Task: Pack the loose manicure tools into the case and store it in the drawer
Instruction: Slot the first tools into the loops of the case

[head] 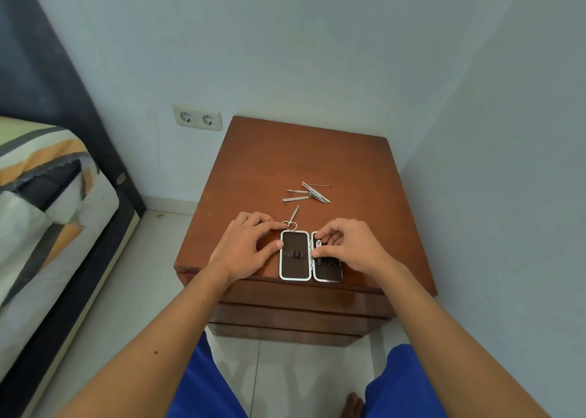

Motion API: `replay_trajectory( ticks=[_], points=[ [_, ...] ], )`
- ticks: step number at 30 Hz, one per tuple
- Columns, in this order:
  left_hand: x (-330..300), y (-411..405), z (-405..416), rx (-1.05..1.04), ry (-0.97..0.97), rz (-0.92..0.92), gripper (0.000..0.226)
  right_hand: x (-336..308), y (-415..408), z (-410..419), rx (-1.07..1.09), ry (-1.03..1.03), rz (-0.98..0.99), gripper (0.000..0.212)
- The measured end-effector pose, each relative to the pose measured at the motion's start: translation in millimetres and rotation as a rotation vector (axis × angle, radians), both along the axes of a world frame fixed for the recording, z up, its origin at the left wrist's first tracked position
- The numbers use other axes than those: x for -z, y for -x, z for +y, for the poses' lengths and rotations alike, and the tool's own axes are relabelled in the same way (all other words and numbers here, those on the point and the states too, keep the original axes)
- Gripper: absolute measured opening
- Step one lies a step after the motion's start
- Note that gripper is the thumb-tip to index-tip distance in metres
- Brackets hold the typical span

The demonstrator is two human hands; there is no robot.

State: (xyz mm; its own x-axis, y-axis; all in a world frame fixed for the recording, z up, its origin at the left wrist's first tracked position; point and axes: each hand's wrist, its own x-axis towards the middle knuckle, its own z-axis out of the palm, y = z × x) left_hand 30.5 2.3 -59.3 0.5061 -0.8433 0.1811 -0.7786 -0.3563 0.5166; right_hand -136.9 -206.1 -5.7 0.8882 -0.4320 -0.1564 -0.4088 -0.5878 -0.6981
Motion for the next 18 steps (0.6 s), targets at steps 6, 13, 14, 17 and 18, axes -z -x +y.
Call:
replay_trajectory(
  ticks=[6,13,14,17,18],
  points=[
    [1.8,-0.7,0.7,-0.003,-0.001,0.007,0.04,-0.7,9.9,-0.9,-0.079,0.018,0.003,0.053],
    [1.8,-0.6,0.6,0.003,0.004,-0.009,0.04,1.1,17.7,0.8,-0.158,0.123,0.033,0.056],
    [2.1,-0.9,0.6,0.002,0.003,-0.007,0.04,1.2,19.0,1.4,-0.162,0.124,0.039,0.057],
    [3.3,-1.2,0.2,0.003,0.004,-0.013,0.04,3.2,22.9,2.2,-0.166,0.125,0.052,0.058],
    [3.8,-1.5,0.3,0.003,0.003,-0.014,0.04,4.1,23.4,2.5,-0.163,0.122,0.046,0.057]
  ],
)
